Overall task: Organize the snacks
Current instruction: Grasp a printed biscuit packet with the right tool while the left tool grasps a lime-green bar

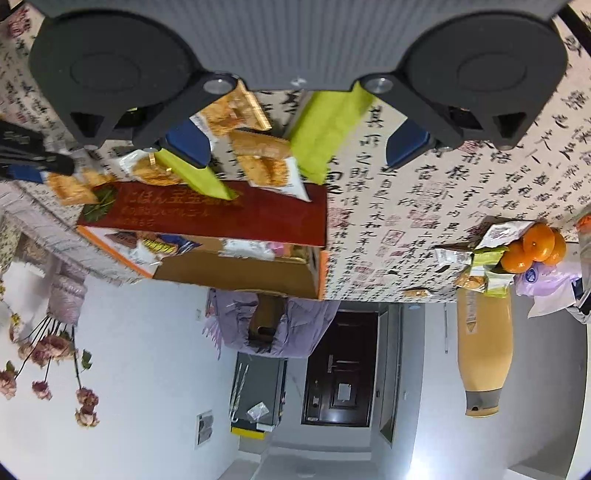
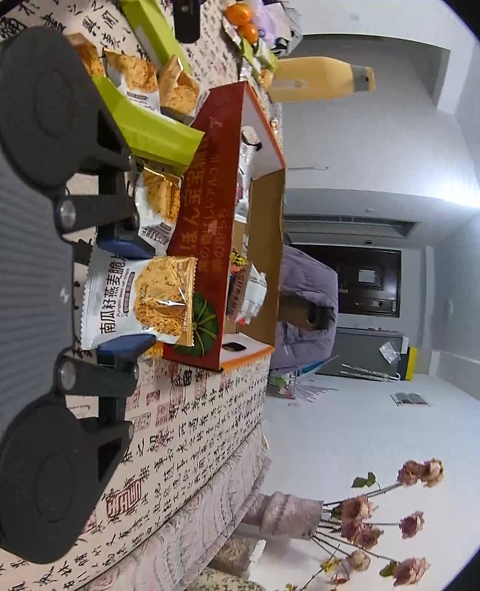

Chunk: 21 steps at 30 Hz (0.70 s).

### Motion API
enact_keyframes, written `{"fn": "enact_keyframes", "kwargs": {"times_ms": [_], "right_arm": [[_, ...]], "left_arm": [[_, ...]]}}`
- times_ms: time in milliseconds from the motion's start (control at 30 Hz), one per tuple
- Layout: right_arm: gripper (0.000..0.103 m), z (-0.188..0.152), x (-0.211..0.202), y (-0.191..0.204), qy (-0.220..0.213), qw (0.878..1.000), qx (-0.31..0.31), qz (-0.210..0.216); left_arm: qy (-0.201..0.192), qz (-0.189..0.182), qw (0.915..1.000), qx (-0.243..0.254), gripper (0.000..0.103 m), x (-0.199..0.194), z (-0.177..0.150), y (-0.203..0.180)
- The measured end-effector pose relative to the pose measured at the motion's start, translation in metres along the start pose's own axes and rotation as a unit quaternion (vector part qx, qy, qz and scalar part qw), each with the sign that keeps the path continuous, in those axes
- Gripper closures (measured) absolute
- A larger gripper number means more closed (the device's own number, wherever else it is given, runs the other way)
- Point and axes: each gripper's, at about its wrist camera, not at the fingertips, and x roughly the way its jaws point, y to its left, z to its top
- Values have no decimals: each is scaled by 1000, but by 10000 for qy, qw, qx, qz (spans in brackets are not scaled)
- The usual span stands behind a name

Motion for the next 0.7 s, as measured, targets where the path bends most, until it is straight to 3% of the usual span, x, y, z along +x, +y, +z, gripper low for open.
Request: {"fn": "enact_keyframes", "kwargs": {"times_ms": [167, 267, 367, 467, 500, 533, 600, 700], "right_arm": [[60, -4, -9, -6, -57, 9999, 139, -27], [60, -6, -10, -8, -55, 9998, 185, -30], [60, -7, -11, -8, -46, 9998, 193, -22], [60, -8, -12, -6, -47, 9998, 185, 4], [60, -8, -12, -6, -47, 9998, 180, 13], [60, -8, -12, -5, -45, 9998, 174, 18], [60, -9, -13, -5, -43, 9998, 170, 33], [60, -10, -13, -4, -37, 9998, 180, 52]], "left_arm": [[320, 60, 9985, 443, 3, 15, 2, 5], [584, 70, 9966, 578, 19, 27, 0, 8], [941, -5, 9944, 490, 25, 43, -2, 13], [1042, -39, 9940, 319, 32, 52, -3, 18], [1040, -67, 9941, 298, 38, 52, -3, 18], [1020, -148, 9943, 276, 51, 52, -3, 19], [994, -270, 9942, 316, 63, 50, -4, 18], [915, -226, 9950, 339, 68, 44, -6, 16]]}}
